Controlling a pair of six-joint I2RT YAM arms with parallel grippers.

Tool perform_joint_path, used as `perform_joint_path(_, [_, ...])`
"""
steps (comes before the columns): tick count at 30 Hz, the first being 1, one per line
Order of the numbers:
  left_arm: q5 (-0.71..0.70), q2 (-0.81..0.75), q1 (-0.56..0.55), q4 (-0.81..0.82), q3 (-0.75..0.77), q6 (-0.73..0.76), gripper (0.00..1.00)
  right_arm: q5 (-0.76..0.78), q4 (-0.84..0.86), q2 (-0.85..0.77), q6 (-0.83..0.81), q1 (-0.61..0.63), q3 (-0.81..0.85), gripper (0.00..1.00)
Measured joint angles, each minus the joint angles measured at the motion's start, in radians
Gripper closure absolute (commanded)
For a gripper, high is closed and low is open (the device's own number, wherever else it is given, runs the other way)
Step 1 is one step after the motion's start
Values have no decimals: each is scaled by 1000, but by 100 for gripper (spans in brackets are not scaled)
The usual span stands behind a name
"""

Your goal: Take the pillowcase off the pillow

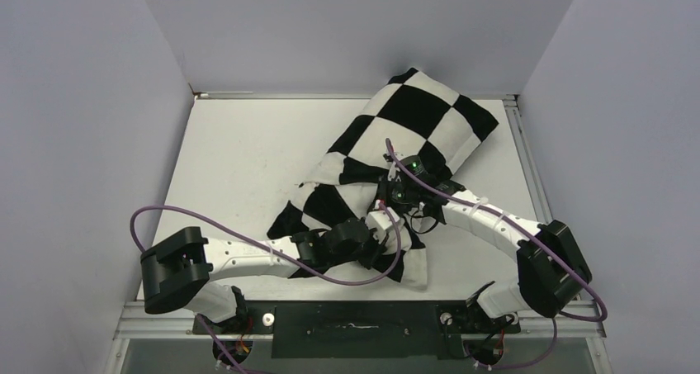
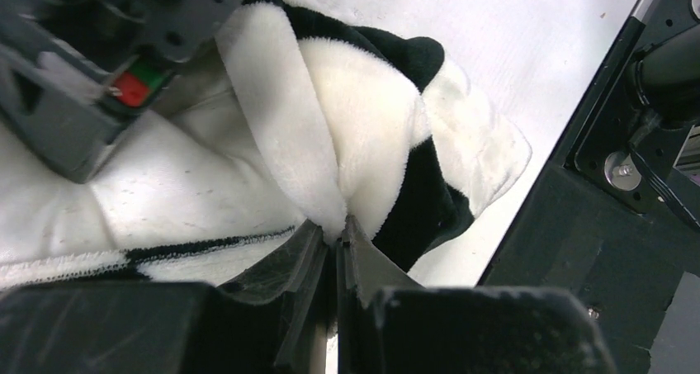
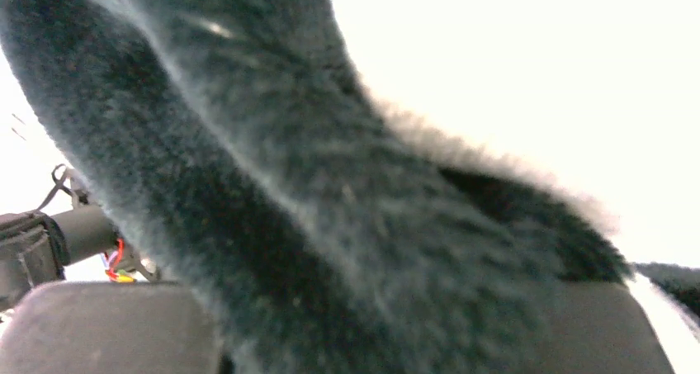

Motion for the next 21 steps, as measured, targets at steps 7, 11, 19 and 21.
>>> perform_joint_path(7, [-48, -5, -29, 0, 0, 26, 92, -7, 6, 45, 60, 9, 76, 95])
perform_joint_path(11, [-73, -4, -37, 0, 0, 41, 92, -15, -1, 78, 69, 10, 132, 95])
perform_joint_path(19, [-144, 24, -65, 0, 3, 54, 92, -43, -21, 84, 73, -23, 226, 95])
perform_joint_path(21, [-167, 36, -76, -3, 10, 57, 92, -60, -26, 84, 78, -43, 235, 95])
